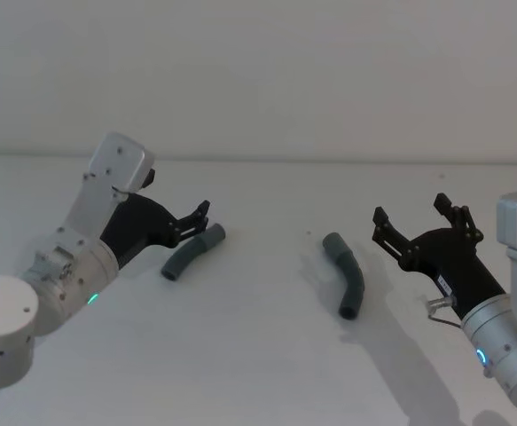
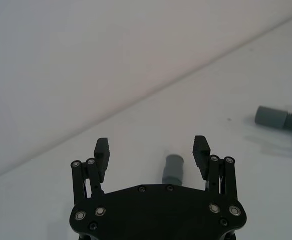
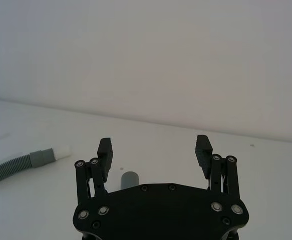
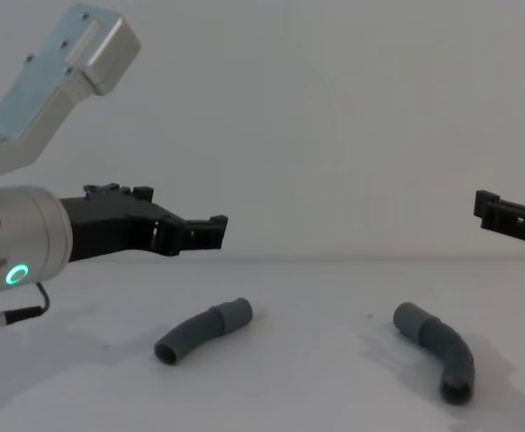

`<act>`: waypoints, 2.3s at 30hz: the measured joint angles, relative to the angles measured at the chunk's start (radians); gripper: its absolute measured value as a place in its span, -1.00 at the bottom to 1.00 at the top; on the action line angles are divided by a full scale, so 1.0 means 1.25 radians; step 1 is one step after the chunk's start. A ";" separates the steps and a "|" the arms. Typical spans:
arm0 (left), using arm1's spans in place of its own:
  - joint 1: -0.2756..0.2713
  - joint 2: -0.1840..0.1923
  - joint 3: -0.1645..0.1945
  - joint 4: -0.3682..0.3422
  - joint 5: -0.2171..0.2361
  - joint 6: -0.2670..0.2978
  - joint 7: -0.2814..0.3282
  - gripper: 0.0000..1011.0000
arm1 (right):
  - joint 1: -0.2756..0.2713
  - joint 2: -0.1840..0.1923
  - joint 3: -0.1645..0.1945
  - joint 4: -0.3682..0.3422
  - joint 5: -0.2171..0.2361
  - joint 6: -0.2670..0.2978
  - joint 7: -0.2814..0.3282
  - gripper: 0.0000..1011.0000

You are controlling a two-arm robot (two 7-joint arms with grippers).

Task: Use both hands to pick up one end of the pipe from the table, align the ends, and insert them.

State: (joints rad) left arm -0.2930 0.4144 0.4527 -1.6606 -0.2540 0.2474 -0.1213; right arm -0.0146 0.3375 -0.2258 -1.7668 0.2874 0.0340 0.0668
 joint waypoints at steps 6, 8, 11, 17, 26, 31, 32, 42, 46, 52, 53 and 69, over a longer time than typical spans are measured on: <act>-0.026 0.015 0.004 -0.002 -0.016 0.082 -0.040 0.98 | 0.000 0.000 0.000 0.000 0.000 0.000 0.000 0.98; -0.033 0.017 0.006 -0.001 -0.020 0.100 -0.051 0.98 | 0.000 0.000 0.000 0.000 0.000 0.000 0.000 0.98; -0.047 0.022 0.010 0.004 -0.025 0.135 -0.070 0.98 | 0.000 0.000 0.000 0.000 0.000 0.000 0.000 0.98; -0.073 0.025 0.018 0.023 -0.033 0.185 -0.102 0.98 | 0.000 0.000 0.000 0.000 0.000 0.000 0.000 0.98; -0.110 0.015 0.030 0.067 -0.037 0.223 -0.139 0.98 | 0.000 0.000 0.000 0.000 0.000 0.000 0.000 0.98; -0.126 0.009 0.036 0.090 -0.036 0.234 -0.153 0.98 | 0.000 0.000 0.000 0.000 0.000 0.000 0.000 0.98; -0.131 0.007 0.038 0.098 -0.035 0.237 -0.157 0.98 | 0.000 0.000 0.000 0.000 0.000 0.000 0.000 0.98; -0.155 -0.010 0.044 0.141 -0.030 0.251 -0.170 0.98 | 0.000 0.000 0.000 0.000 0.000 0.000 0.000 0.98; -0.162 -0.018 0.044 0.158 -0.028 0.253 -0.174 0.98 | 0.000 0.000 0.000 0.000 0.000 0.000 0.000 0.98; -0.172 -0.030 0.045 0.185 -0.025 0.253 -0.178 0.98 | 0.000 0.000 0.000 0.000 0.000 0.000 0.000 0.98; -0.172 -0.031 0.046 0.187 -0.025 0.253 -0.179 0.98 | 0.000 0.000 0.000 0.000 0.000 0.000 0.000 0.98; -0.191 -0.059 0.048 0.242 -0.017 0.246 -0.191 0.98 | 0.000 0.000 0.000 0.000 0.000 0.000 0.000 0.98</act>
State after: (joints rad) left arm -0.5324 0.3400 0.5127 -1.3586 -0.2755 0.5546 -0.3604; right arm -0.0146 0.3375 -0.2258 -1.7668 0.2874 0.0340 0.0668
